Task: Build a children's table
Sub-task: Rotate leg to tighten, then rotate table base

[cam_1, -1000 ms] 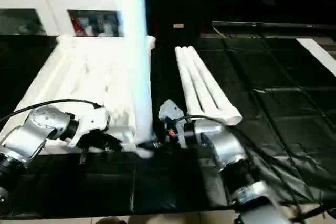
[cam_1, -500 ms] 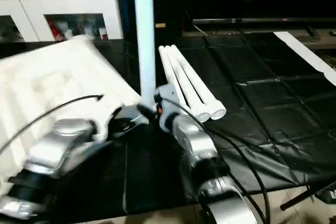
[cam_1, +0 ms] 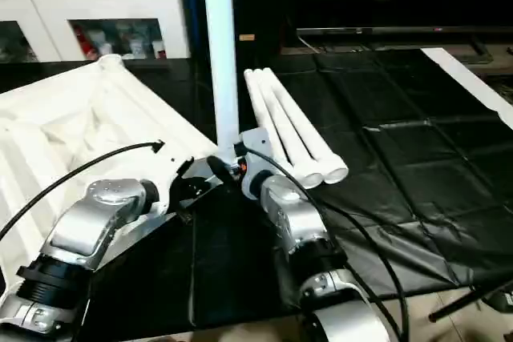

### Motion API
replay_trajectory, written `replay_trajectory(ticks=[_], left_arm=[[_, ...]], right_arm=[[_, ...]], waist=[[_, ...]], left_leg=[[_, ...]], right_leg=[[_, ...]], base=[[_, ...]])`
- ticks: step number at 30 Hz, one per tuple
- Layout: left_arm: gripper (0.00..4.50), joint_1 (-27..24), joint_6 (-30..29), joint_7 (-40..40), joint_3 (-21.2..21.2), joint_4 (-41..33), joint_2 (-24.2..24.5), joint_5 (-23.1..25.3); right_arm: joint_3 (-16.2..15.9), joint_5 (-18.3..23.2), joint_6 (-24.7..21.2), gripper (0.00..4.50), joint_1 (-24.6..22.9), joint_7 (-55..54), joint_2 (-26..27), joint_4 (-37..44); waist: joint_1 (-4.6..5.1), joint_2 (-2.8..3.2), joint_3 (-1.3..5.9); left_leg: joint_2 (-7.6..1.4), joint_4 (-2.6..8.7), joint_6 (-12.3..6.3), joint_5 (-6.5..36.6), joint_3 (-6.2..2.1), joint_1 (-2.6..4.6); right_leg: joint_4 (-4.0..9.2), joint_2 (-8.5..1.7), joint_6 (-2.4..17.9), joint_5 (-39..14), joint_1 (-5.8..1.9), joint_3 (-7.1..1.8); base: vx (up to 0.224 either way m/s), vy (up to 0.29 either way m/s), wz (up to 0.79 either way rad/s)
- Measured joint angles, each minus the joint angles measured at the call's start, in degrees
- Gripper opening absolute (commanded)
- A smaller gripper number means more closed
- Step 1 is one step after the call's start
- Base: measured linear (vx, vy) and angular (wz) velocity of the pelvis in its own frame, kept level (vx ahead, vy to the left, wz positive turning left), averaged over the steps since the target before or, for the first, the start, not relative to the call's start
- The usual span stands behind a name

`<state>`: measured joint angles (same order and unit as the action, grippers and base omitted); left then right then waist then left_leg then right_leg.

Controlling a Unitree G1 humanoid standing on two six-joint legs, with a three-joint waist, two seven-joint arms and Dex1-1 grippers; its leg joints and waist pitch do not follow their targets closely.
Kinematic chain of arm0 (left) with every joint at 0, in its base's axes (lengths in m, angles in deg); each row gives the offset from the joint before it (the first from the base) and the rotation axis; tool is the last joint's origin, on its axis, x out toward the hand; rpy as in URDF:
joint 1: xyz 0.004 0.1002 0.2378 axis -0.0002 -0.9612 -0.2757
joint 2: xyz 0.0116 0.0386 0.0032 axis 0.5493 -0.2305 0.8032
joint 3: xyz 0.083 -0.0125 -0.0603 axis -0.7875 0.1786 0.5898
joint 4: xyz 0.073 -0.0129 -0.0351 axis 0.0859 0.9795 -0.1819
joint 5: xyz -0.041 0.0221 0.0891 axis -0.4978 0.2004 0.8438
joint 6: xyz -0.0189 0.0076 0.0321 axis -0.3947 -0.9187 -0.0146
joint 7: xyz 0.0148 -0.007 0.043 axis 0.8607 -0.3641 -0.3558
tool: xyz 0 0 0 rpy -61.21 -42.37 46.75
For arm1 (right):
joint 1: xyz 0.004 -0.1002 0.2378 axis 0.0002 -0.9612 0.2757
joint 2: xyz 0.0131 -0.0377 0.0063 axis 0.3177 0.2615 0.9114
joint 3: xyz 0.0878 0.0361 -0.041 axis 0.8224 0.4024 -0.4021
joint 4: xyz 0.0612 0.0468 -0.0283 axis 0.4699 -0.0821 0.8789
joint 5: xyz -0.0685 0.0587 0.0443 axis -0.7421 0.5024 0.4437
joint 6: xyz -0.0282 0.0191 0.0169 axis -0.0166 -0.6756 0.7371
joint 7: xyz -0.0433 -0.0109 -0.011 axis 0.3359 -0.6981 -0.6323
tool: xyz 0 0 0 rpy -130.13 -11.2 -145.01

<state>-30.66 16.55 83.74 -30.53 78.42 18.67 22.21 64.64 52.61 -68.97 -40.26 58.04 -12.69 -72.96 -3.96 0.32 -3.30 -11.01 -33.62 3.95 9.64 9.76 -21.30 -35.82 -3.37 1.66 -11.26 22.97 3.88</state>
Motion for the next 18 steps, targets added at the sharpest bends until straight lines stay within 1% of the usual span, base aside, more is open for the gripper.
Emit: replay_trajectory(ticks=[2, 3, 6, 7, 8, 12, 17, 18], left_arm=[[0.00, 0.8, 0.9, -0.6, 0.1, 1.3, 0.0, 0.2], [0.43, 1.0, 1.0, -0.8, 0.1, 1.7, 0.0, 0.1], [0.43, 1.4, 1.2, -1.0, 0.7, 1.9, -0.1, 0.0], [0.43, 1.6, 1.5, -1.0, 0.8, 2.0, -0.2, -0.2], [0.71, 1.6, 1.8, -1.0, 1.0, 2.0, -0.3, -0.6], [0.79, 1.9, 2.8, -1.0, 2.1, 2.0, -0.2, -1.2], [0.79, 3.5, 3.3, -0.7, 6.8, 1.6, 0.0, -4.7], [0.79, 3.8, 3.3, -0.4, 7.4, 1.4, 0.9, -5.3]], right_arm=[[0.4, 0.5, 0.0, 4.45, -1.0, 1.4, -1.0, 2.5], [0.7, 0.6, 0.0, 4.50, -1.4, 1.9, -1.3, 3.4], [0.9, 1.1, 0.1, 4.50, -2.6, 3.5, -2.7, 6.6], [0.8, 1.3, -0.2, 4.50, -3.4, 4.2, -3.5, 8.8], [0.7, 1.7, -0.8, 4.50, -4.1, 4.9, -4.2, 10.8], [0.2, 2.7, -2.9, 4.50, -5.9, 7.4, -6.3, 16.0], [-1.9, 4.7, -7.3, 4.50, -9.0, 10.7, -7.6, 22.9], [-2.7, 5.0, -8.4, 4.50, -9.4, 11.6, -8.2, 24.3]], waist=[[0.01, 0.01, -0.01], [0.11, 0.01, -0.01], [0.18, 0.02, -0.01], [0.16, 0.07, -0.04], [0.08, 0.07, -0.04], [0.15, 0.07, -0.04], [0.01, 0.03, -0.06], [-0.02, -0.02, -0.08]], left_leg=[[0.00, 0.00, -0.02, 0.0, 0.00, -0.13], [0.00, 0.00, -0.04, 0.0, 0.01, -0.14], [0.00, 0.10, -0.04, 0.0, 0.01, -0.15], [0.00, 0.10, -0.04, 0.0, 0.00, -0.18], [-0.01, 0.11, -0.04, 0.0, 0.00, -0.17], [-0.01, 0.08, -0.05, 0.0, 0.00, -0.12], [-0.01, 0.10, -0.04, 0.0, 0.00, -0.13], [-0.01, 0.10, -0.04, 0.0, 0.00, -0.12]], right_leg=[[0.07, 0.00, -0.1, 0.1, 0.09, 0.00], [0.08, 0.00, -0.1, 0.1, 0.11, 0.00], [0.16, 0.00, -0.1, 0.1, 0.11, 0.03], [0.18, 0.01, -0.1, 0.1, 0.12, 0.04], [0.20, 0.01, -0.1, 0.1, 0.11, 0.04], [0.22, 0.01, -0.1, 0.1, 0.07, 0.03], [0.26, 0.02, -0.1, 0.1, 0.07, 0.04], [0.28, 0.02, -0.1, 0.1, 0.07, 0.04]], base=[[0.000, 0.000, 0.00], [0.000, 0.000, 0.00], [0.000, 0.000, 0.00], [0.000, 0.000, 0.00], [0.000, 0.000, 0.00], [0.000, 0.000, 0.00], [0.000, 0.000, 0.00], [0.000, 0.000, 0.00]])
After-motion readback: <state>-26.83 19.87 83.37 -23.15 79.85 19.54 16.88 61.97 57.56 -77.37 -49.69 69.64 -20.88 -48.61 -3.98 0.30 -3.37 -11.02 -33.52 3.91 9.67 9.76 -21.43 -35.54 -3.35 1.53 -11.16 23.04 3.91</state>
